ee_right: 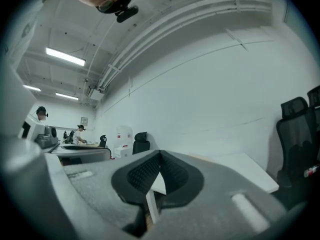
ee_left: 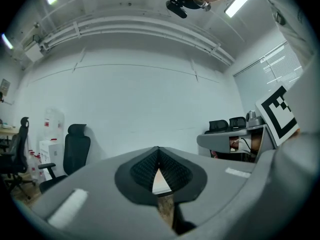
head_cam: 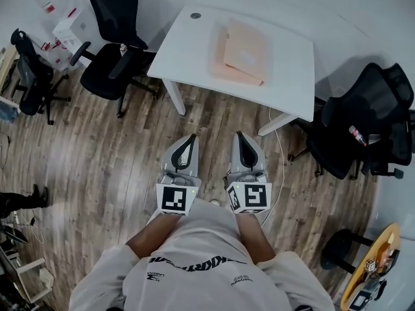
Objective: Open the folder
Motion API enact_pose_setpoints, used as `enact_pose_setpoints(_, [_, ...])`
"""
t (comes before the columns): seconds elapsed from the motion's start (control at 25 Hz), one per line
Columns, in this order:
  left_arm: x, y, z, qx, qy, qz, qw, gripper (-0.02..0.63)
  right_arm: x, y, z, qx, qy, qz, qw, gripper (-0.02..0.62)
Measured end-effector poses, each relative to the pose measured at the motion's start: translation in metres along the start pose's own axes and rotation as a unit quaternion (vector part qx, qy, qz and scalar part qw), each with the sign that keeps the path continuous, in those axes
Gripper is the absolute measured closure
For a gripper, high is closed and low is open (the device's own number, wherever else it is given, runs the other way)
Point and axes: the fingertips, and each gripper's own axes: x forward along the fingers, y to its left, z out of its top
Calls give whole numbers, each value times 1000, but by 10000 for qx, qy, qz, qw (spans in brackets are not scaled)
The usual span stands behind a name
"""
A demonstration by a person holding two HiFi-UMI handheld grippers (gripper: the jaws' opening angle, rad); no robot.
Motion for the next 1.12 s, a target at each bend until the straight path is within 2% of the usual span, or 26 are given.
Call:
enact_pose_setpoints(0.2, [70,40,9,8,-3,-235,9997,615,76,-21,3,154,45,-247,9996,597])
enact_pose_setpoints(0.48, [147,92,15,-91,78,-523,9986,615,163,-36,13,8,149,-540,9984,597])
enact_pose_setpoints(1.12, [279,168,12,-199,82,-1223,9923,615,308,-60,13,-55,337,-1006,9943,597])
